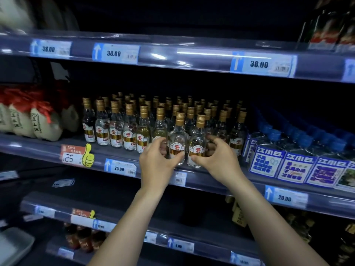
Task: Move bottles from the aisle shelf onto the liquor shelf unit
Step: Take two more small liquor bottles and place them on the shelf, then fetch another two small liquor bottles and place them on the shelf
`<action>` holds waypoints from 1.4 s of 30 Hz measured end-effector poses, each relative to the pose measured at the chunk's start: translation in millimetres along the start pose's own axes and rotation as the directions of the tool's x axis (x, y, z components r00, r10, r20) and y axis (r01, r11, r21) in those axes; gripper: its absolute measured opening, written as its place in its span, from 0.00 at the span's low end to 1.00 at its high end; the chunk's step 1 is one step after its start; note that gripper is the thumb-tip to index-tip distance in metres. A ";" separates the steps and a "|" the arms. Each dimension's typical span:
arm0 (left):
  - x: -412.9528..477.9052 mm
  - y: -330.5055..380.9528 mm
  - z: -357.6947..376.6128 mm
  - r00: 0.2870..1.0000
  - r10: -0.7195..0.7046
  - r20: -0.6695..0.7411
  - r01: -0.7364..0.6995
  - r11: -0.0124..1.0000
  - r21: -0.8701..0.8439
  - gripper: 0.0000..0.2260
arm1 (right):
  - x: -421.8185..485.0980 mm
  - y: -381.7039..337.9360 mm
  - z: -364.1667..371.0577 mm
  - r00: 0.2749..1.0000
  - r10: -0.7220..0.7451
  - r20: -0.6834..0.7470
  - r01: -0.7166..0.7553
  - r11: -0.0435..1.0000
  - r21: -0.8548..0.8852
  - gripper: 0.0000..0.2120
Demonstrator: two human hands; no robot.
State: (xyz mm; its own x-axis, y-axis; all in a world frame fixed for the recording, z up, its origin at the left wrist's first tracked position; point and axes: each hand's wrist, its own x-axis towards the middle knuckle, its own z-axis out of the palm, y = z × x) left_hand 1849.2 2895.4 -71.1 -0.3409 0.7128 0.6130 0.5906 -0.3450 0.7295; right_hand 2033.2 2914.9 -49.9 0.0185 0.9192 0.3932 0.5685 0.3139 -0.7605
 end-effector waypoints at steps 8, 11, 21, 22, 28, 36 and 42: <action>3.3 -1.3 1.9 1.000 0.011 0.024 -0.014 0.992 0.127 0.21 | 9.9 -0.5 9.6 1.000 -0.011 0.025 0.012 1.000 -0.013 0.21; 8.9 -4.4 2.8 1.000 0.015 0.015 -0.016 0.991 0.136 0.19 | 12.3 -6.6 15.5 1.000 -0.010 0.008 0.010 1.000 -0.023 0.20; 5.4 -7.1 7.2 0.999 0.050 -0.001 -0.049 0.990 0.136 0.21 | 11.3 -13.4 13.4 1.000 -0.006 0.009 0.007 0.999 -0.052 0.24; 4.5 -5.8 6.2 0.999 0.039 -0.002 -0.039 0.993 0.113 0.21 | 10.3 -13.8 12.1 1.000 -0.004 0.013 0.005 0.999 -0.053 0.25; -25.2 -6.3 -14.1 0.995 -0.004 -0.100 -0.001 0.999 -0.051 0.18 | -14.4 -12.9 -0.6 0.999 -0.010 -0.045 0.008 0.999 -0.035 0.39; -107.6 -39.4 -66.9 0.992 -0.092 -0.083 0.107 0.971 0.212 0.17 | -88.4 -18.1 42.1 0.960 -0.281 -0.012 0.282 0.959 0.025 0.19; -186.8 -75.2 -157.7 0.942 -0.335 -0.019 0.317 0.870 0.377 0.18 | -177.2 -28.5 124.8 0.895 -0.236 0.379 0.210 0.972 0.109 0.17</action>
State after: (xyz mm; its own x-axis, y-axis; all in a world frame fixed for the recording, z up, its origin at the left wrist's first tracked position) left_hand 1753.2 2691.9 -192.7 -0.5326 0.7756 0.3388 0.6816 0.1558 0.7149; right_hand 1911.1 2772.8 -162.4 -0.4287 0.8388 0.3355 0.4666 0.5236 -0.7128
